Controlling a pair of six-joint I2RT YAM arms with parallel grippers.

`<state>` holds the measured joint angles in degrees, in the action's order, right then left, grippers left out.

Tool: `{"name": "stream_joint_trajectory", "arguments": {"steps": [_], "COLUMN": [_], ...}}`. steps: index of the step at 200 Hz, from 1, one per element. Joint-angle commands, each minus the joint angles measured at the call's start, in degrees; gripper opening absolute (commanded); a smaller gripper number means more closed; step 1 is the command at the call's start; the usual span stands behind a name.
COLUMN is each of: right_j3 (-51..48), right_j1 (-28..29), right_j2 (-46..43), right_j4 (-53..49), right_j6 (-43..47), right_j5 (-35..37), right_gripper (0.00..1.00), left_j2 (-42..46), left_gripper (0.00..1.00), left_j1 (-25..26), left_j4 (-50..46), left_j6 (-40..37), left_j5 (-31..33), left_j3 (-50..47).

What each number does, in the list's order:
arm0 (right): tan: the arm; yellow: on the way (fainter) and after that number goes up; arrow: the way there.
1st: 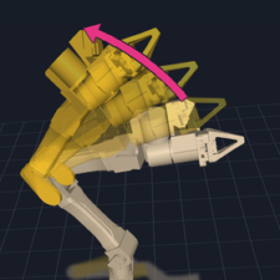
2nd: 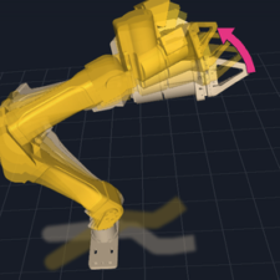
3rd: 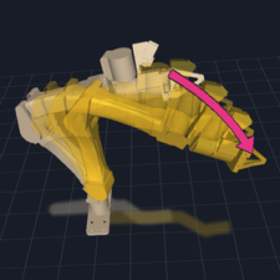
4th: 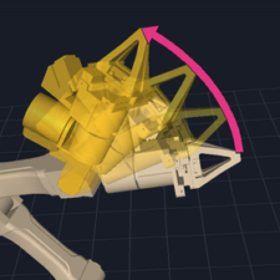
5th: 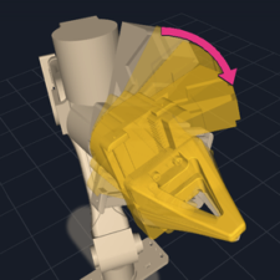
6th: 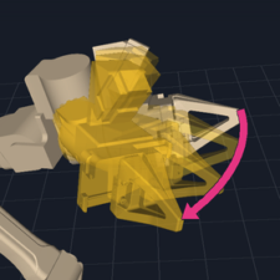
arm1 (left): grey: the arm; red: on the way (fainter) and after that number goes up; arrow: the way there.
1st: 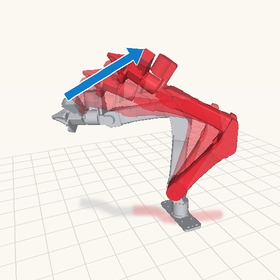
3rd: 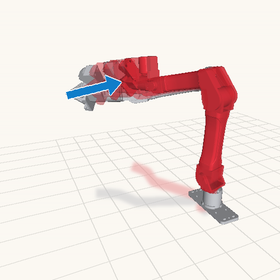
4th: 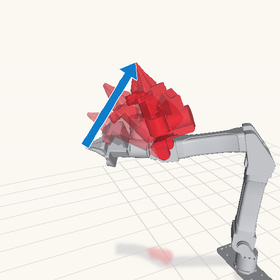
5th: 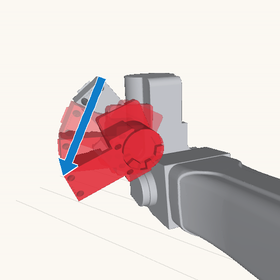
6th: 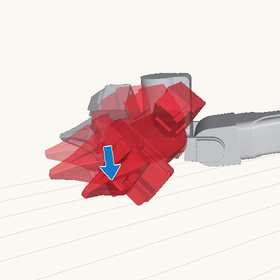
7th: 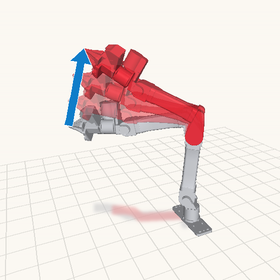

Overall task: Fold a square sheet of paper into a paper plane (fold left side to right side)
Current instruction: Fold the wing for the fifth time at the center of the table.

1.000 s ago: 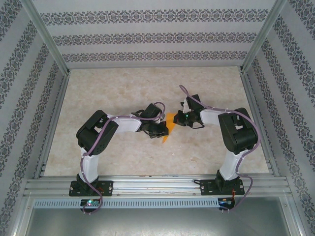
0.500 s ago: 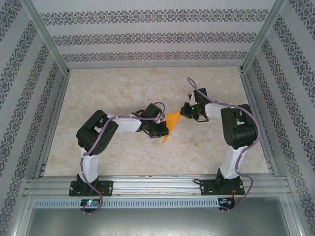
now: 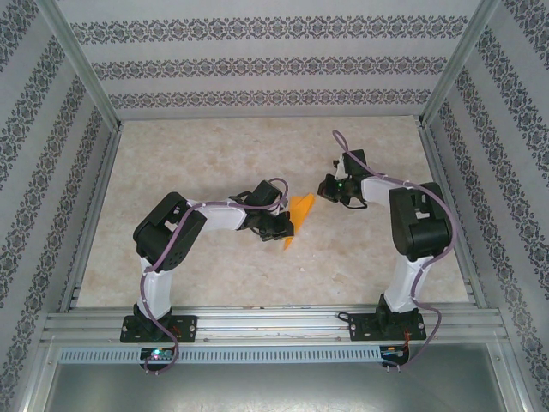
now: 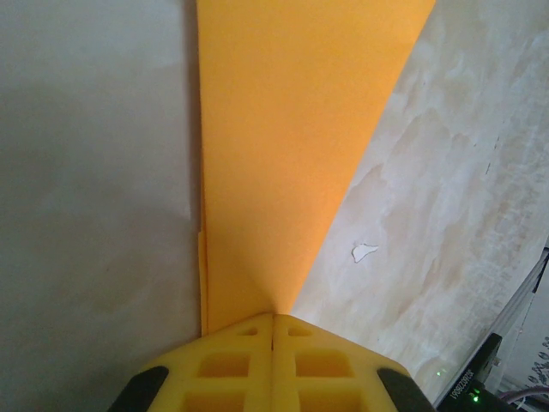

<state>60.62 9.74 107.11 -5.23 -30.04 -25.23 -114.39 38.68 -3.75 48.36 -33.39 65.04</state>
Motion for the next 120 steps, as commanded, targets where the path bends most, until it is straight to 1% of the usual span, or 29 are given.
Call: {"name": "stream_joint_trajectory", "arguments": {"steps": [1, 22, 51, 76, 120], "right_j3": [-2.9, -5.0, -6.4, -5.7, -3.3], "right_j1": [2.3, 5.0, 7.8, 7.6, 5.5], "right_j2": [-4.0, -4.5, -3.1, -0.5, 2.7], "right_j4": [2.1, 4.3, 6.5, 6.6, 4.5], "right_j6": [-2.0, -4.2, -5.9, -5.3, -2.7], "right_j5": [-2.8, -3.5, -2.5, -1.5, -0.2], "right_gripper": [0.00, 0.00, 0.00, 0.00, 0.00], "left_j2": [-4.2, -4.2, -4.2, -4.2, -4.3], "left_gripper": [0.00, 0.00, 0.00, 0.00, 0.00], "left_j1": [0.8, 0.8, 0.8, 0.8, 0.8], "left_j4": [-10.5, -10.5, -10.7, -10.9, -11.1], "left_j6": [-0.8, -0.9, -0.8, -0.8, -0.6], "left_j5": [4.2, 4.2, 4.3, 4.3, 4.5], "left_j3": [-2.4, -2.4, -2.4, -2.4, -2.4]}}
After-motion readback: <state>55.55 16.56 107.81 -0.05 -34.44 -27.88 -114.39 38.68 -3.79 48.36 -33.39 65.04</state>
